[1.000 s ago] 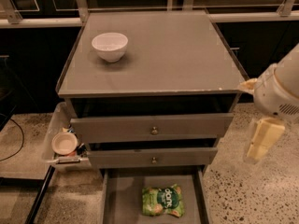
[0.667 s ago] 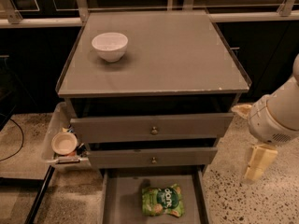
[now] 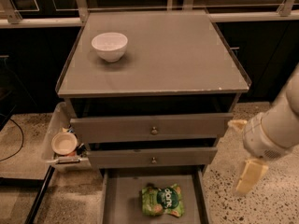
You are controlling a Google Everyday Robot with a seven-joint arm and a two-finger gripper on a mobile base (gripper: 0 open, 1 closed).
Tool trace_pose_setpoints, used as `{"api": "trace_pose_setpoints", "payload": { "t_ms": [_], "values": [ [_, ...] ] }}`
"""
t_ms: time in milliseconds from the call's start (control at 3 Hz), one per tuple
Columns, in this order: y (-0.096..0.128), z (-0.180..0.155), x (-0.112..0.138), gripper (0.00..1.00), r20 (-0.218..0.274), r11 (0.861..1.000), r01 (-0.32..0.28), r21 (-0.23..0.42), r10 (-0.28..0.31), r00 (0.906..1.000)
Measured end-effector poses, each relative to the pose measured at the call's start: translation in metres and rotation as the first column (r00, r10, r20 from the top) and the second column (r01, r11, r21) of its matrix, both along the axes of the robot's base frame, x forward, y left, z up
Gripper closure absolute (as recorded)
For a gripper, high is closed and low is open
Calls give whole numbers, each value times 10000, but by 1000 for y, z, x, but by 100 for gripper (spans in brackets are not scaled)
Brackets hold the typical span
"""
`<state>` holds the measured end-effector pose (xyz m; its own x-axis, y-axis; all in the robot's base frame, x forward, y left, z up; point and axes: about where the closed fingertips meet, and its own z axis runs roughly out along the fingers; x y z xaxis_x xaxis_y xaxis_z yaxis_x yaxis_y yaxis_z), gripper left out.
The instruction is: Pick green rice chip bag from bottom drawer and place on counter
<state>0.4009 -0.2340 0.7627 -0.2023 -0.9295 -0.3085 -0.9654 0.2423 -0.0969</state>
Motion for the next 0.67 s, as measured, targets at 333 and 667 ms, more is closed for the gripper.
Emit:
{"api": "trace_pose_setpoints", "payload": {
  "t_ms": [333, 667],
  "values": [
    [10, -73, -10, 0, -231, 9959, 278, 858, -259, 9994],
    [22, -136, -7, 0, -55, 9848, 338, 1705, -333, 9994]
  ]
}}
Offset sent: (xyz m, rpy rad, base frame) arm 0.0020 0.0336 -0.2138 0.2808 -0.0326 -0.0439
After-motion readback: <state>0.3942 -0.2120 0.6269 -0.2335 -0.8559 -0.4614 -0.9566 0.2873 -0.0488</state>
